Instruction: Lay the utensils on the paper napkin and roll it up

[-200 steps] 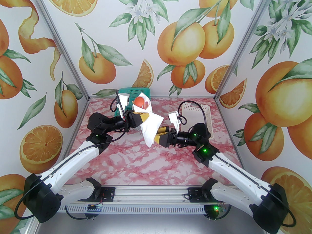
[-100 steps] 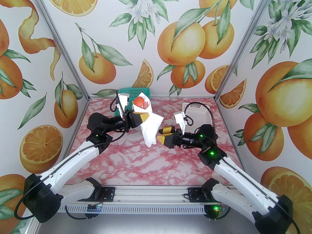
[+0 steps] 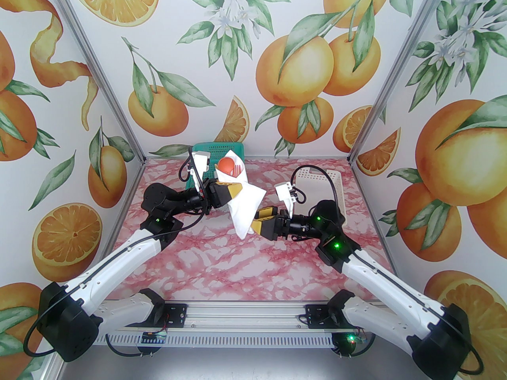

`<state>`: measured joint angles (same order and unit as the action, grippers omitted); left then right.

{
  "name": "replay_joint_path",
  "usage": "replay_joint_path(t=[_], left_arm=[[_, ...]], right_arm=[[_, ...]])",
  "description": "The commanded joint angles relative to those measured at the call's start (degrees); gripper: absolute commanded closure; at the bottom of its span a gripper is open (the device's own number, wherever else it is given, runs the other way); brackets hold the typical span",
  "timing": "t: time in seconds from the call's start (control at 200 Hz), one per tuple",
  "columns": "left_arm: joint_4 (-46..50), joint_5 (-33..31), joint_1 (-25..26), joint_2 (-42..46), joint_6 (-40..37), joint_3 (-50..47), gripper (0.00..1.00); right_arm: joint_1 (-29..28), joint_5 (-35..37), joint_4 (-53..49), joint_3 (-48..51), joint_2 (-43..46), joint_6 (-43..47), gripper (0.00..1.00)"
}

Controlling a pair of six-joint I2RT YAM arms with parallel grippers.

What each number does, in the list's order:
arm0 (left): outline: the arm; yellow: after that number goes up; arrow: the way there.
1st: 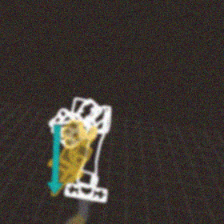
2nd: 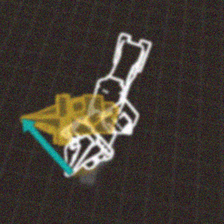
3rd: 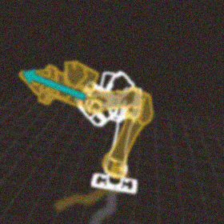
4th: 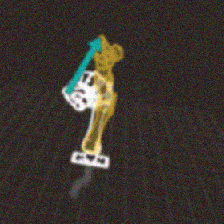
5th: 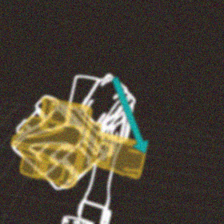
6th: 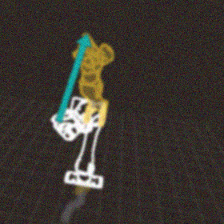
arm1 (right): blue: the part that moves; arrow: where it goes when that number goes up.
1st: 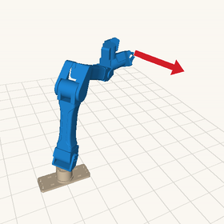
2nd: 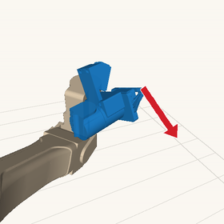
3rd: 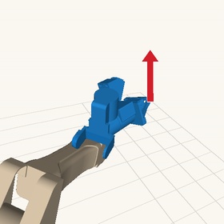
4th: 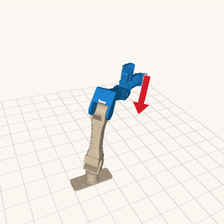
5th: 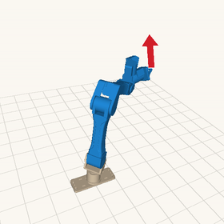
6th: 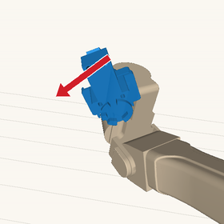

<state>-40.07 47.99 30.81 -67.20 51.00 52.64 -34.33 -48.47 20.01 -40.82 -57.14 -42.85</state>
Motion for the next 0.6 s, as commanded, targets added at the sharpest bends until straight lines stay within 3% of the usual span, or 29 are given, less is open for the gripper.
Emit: replay_joint_path(t=[0.0,0.595], left_arm=[[-2.02,0.05,0.13,1.13,-0.11,1.15,1.0],[-1.94,0.17,0.31,0.77,-0.2,1.68,1.0]], right_arm=[[-0.85,-0.52,3.71,-0.58,-0.4,-0.83,0.29],[-2.68,-0.99,8.2,-0.64,-4.26,-2.37,0.28]])
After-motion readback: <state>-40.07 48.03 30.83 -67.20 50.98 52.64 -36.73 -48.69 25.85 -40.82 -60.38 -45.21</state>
